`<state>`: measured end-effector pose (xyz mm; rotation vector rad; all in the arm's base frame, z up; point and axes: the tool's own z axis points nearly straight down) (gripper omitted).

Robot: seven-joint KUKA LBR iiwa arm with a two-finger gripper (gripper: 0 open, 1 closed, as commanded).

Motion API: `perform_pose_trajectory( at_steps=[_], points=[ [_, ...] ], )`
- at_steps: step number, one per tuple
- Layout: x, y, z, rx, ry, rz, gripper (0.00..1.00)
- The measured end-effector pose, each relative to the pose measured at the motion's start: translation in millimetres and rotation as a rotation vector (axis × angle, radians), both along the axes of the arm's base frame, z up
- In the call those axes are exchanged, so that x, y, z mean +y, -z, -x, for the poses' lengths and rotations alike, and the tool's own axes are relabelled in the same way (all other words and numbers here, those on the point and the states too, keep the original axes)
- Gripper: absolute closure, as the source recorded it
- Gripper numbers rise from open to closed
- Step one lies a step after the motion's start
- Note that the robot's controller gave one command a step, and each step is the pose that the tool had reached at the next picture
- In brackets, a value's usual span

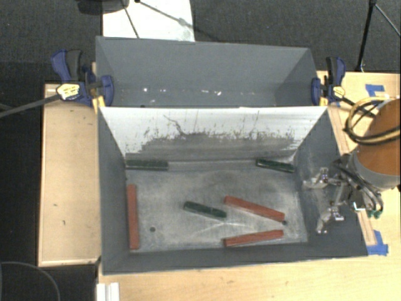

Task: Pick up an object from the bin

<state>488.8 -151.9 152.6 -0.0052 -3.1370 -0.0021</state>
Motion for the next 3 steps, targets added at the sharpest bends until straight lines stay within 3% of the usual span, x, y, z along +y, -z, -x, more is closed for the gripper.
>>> perform_pose_trajectory(
  at_steps=[1,2,3],
  points=[
    [0.3,-3.5,-2.1,-0.007,-0.006,0.002,0.0],
    [58.3,77.9,-21.5,-0.013,-0.183,0.002,1.0],
    [58.3,77.9,-21.5,-0.013,-0.183,0.002,1.0]
  ],
)
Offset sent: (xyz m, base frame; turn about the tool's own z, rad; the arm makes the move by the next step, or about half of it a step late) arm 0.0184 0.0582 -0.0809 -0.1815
